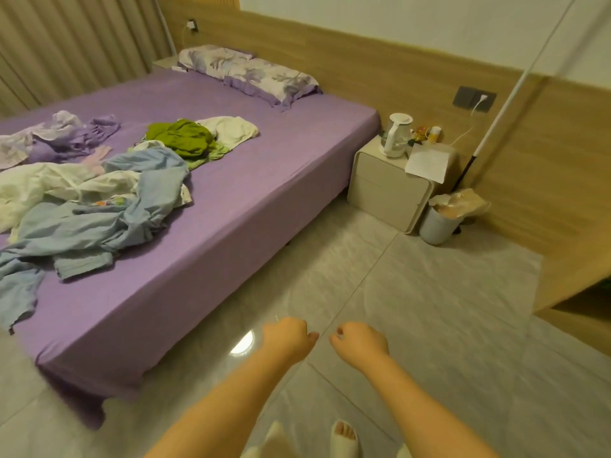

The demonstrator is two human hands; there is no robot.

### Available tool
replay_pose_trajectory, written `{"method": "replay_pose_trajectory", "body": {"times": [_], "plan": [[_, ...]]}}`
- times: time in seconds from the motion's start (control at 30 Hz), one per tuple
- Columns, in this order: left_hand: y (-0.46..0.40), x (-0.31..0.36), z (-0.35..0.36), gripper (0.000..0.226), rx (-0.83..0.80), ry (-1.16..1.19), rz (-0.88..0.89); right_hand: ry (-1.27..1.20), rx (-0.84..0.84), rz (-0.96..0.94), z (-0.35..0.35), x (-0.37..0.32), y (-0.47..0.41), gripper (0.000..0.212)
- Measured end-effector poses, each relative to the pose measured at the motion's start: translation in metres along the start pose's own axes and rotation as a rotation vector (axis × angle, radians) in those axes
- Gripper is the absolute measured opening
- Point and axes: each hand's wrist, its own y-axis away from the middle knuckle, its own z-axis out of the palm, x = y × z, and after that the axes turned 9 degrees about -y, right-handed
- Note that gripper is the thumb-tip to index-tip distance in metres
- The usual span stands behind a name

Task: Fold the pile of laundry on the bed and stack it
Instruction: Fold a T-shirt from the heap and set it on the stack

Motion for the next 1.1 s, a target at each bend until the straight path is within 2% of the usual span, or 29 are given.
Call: {"method": "replay_pose_trajectory", "body": {"times": [0.2, 0.4, 0.67, 0.83, 1.1], "plan": [[-0.046, 0.033, -0.044, 0.052, 0.026, 0.028, -0.067, 0.107, -0.029, -0.077, -0.062, 0.026, -0.057, 0.032], [-0.084, 0.043, -0.075, 0.050, -0.007, 0.007, -0.103, 0.146, -0.065, -0.082, -0.091, 0.033, -0.104, 0.028], [-0.162, 0.037, -0.117, 0.045, -0.042, 0.023, -0.072, 0.129, -0.071, -0.052, -0.125, 0.021, -0.183, 0.032], [-0.219, 0.026, -0.161, 0.048, -0.003, 0.084, -0.055, 0.115, -0.020, -0.016, -0.167, 0.006, -0.235, 0.033], [-0.290, 0.008, -0.200, 0.046, -0.007, 0.064, -0.033, 0.098, -0.015, -0.050, -0.199, -0.016, -0.308, 0.030]]}}
